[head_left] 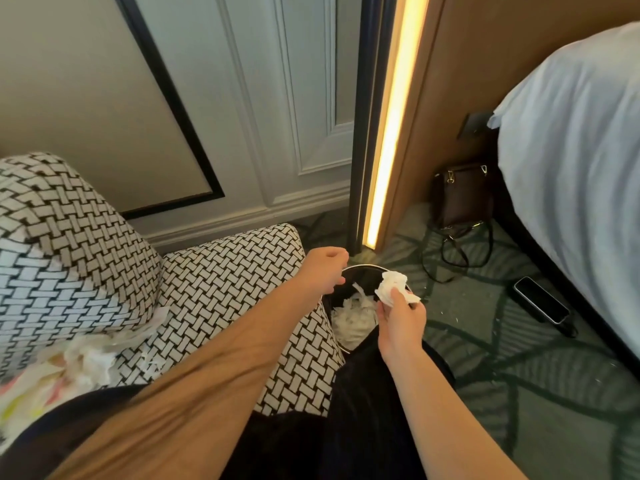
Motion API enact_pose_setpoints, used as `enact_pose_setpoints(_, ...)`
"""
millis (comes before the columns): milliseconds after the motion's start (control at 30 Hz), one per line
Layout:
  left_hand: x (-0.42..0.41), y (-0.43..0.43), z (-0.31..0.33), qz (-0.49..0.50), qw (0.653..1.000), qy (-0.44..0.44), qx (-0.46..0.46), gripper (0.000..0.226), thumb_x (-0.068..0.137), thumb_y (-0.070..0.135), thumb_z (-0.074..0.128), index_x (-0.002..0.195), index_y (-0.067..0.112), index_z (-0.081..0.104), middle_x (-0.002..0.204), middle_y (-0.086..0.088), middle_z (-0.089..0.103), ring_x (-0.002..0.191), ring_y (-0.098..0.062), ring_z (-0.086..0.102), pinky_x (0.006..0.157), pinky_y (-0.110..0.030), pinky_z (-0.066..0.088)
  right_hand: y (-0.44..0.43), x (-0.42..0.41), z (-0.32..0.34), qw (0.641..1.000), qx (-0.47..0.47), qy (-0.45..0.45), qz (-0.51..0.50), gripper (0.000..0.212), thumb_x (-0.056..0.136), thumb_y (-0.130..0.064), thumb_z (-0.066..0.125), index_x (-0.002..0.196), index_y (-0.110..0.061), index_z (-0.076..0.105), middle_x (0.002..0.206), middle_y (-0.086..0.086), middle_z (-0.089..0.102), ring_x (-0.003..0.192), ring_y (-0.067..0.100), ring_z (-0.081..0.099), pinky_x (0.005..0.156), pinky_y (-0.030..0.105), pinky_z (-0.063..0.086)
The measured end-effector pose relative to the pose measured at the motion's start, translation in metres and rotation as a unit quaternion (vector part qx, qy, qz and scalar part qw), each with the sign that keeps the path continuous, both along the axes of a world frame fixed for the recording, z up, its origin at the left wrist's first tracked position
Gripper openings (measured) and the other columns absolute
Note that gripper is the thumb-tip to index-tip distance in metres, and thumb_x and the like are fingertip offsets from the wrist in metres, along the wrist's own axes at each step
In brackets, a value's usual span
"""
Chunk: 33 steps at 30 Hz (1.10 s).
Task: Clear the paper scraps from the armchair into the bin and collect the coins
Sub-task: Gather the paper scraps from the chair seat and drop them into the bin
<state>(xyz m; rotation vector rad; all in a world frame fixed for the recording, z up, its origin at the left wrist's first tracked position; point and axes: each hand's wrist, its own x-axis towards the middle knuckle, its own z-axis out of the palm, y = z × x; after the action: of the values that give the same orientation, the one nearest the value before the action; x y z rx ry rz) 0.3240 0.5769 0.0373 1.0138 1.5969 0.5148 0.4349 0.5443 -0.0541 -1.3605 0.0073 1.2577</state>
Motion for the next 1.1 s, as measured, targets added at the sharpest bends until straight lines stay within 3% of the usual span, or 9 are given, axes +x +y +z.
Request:
enact_pose_setpoints(67, -0.002, -0.001, 0.001, -0.003, 1.0, -0.003, -0.003, 0.03, 0.099, 0.023, 0.04, 0.127, 0.017, 0.052, 0.121, -0.002, 0.056, 0.106, -0.017, 0.056, 0.085, -0.029, 0.043, 0.0, 0.0, 0.003, 0.999, 0.004, 0.035, 0.01, 0.04, 0.095, -0.01, 0.052, 0.133, -0.009, 0.041, 0.122, 0.009, 0.054, 0.108, 0.022, 0.057, 0.086, 0.03, 0.05)
enact_pose_setpoints(200, -0.009, -0.006, 0.002, -0.004, 1.0, -0.009, -0.011, 0.033, 0.099, 0.024, 0.042, 0.13, 0.017, 0.05, 0.123, -0.003, 0.057, 0.105, -0.016, 0.056, 0.088, -0.031, 0.043, 0.0, 0.001, 0.006, 0.995, 0.007, 0.086, 0.049, 0.048, 0.1, -0.016, 0.041, 0.146, -0.016, 0.029, 0.147, 0.012, 0.037, 0.132, 0.035, 0.04, 0.109, 0.046, 0.035)
enact_pose_setpoints(333, -0.018, -0.012, 0.005, -0.008, 1.0, -0.009, -0.007, 0.036, 0.099, 0.025, 0.043, 0.133, 0.016, 0.048, 0.122, -0.002, 0.058, 0.104, -0.016, 0.056, 0.087, -0.03, 0.044, -0.007, 0.001, 0.014, 0.992, 0.025, 0.104, 0.062, 0.049, 0.101, -0.021, 0.036, 0.149, -0.016, 0.023, 0.153, 0.009, 0.029, 0.141, 0.029, 0.027, 0.115, 0.044, 0.026)
enact_pose_setpoints(667, -0.075, -0.048, 0.042, -0.019, 0.999, 0.002, 0.045, 0.034, 0.097, 0.029, 0.046, 0.128, 0.018, 0.054, 0.116, 0.002, 0.063, 0.101, -0.014, 0.06, 0.087, -0.03, 0.045, -0.024, -0.02, 0.059, 0.96, 0.008, -0.104, 0.261, 0.035, 0.098, -0.021, 0.045, 0.131, -0.009, 0.049, 0.124, 0.009, 0.06, 0.111, 0.021, 0.058, 0.1, 0.036, 0.044)
enact_pose_setpoints(767, -0.106, -0.068, 0.057, 0.013, 0.996, -0.011, 0.085, 0.029, 0.097, 0.03, 0.047, 0.122, 0.022, 0.058, 0.112, 0.005, 0.065, 0.098, -0.011, 0.061, 0.091, -0.032, 0.045, -0.028, -0.043, 0.085, 0.936, 0.035, -0.161, 0.311, 0.035, 0.095, -0.021, 0.049, 0.127, -0.008, 0.052, 0.116, 0.006, 0.063, 0.106, 0.018, 0.06, 0.096, 0.033, 0.046)
enact_pose_setpoints(867, -0.142, -0.091, 0.072, 0.062, 0.99, -0.035, 0.121, 0.025, 0.096, 0.031, 0.048, 0.116, 0.023, 0.061, 0.108, 0.006, 0.067, 0.097, -0.011, 0.063, 0.092, -0.032, 0.047, -0.033, -0.076, 0.112, 0.909, 0.068, -0.21, 0.354, 0.02, 0.093, -0.02, 0.052, 0.111, -0.016, 0.06, 0.112, 0.003, 0.064, 0.102, 0.015, 0.061, 0.09, 0.03, 0.047)
enact_pose_setpoints(933, -0.166, -0.105, 0.078, 0.093, 0.985, -0.048, 0.14, 0.023, 0.096, 0.03, 0.048, 0.113, 0.023, 0.063, 0.105, 0.007, 0.068, 0.097, -0.011, 0.064, 0.092, -0.032, 0.048, -0.039, -0.099, 0.129, 0.889, 0.095, -0.233, 0.381, 0.013, 0.09, -0.019, 0.056, 0.101, -0.022, 0.062, 0.113, 0.003, 0.064, 0.103, 0.015, 0.061, 0.096, 0.035, 0.047)
enact_pose_setpoints(1033, -0.208, -0.132, 0.084, 0.131, 0.976, -0.048, 0.17, 0.022, 0.097, 0.026, 0.046, 0.11, 0.021, 0.064, 0.103, 0.006, 0.068, 0.096, -0.012, 0.064, 0.088, -0.031, 0.049, -0.051, -0.142, 0.15, 0.863, 0.137, -0.248, 0.418, 0.019, 0.088, -0.017, 0.06, 0.107, -0.015, 0.064, 0.111, 0.005, 0.066, 0.102, 0.016, 0.064, 0.099, 0.037, 0.047)
enact_pose_setpoints(1100, -0.232, -0.146, 0.086, 0.162, 0.968, -0.054, 0.183, 0.021, 0.097, 0.024, 0.046, 0.107, 0.022, 0.065, 0.101, 0.006, 0.069, 0.093, -0.013, 0.064, 0.086, -0.03, 0.049, -0.059, -0.168, 0.16, 0.843, 0.167, -0.256, 0.443, 0.013, 0.09, -0.015, 0.058, 0.1, -0.017, 0.065, 0.107, 0.005, 0.068, 0.099, 0.016, 0.065, 0.096, 0.033, 0.049)
